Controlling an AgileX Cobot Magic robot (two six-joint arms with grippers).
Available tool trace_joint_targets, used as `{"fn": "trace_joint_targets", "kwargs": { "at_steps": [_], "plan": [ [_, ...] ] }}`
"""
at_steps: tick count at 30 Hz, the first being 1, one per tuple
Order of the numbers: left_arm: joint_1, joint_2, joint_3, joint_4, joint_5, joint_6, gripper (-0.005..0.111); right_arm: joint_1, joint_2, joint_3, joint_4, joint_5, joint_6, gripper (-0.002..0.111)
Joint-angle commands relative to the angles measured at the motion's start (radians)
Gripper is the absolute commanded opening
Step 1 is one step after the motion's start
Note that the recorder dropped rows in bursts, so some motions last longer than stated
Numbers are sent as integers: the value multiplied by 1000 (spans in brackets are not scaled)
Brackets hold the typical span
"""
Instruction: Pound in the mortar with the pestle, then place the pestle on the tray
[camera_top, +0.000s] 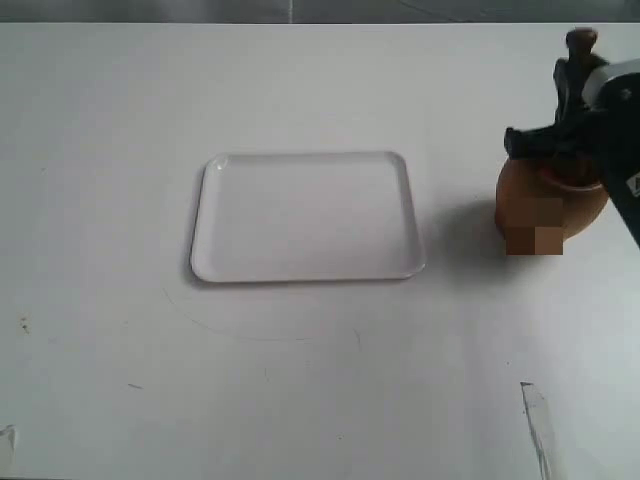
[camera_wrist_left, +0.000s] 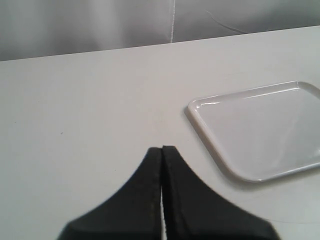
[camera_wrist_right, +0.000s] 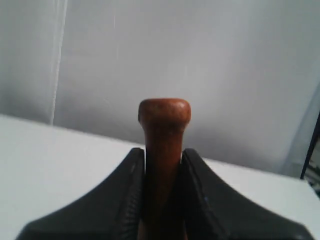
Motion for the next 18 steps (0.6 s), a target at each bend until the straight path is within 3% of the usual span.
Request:
{"fn": "trace_joint_targets", "kwargs": {
  "at_steps": [1, 7, 18],
  "plan": [
    [-8, -1, 1, -7, -3, -8, 0, -7, -133, -44, -6, -16, 6, 0],
    [-8, -1, 1, -7, -3, -8, 0, -7, -157, -54, -16, -16, 8, 0],
    [-8, -1, 1, -7, -3, -8, 0, -7, 121, -43, -22, -16, 82, 0]
  ]
}}
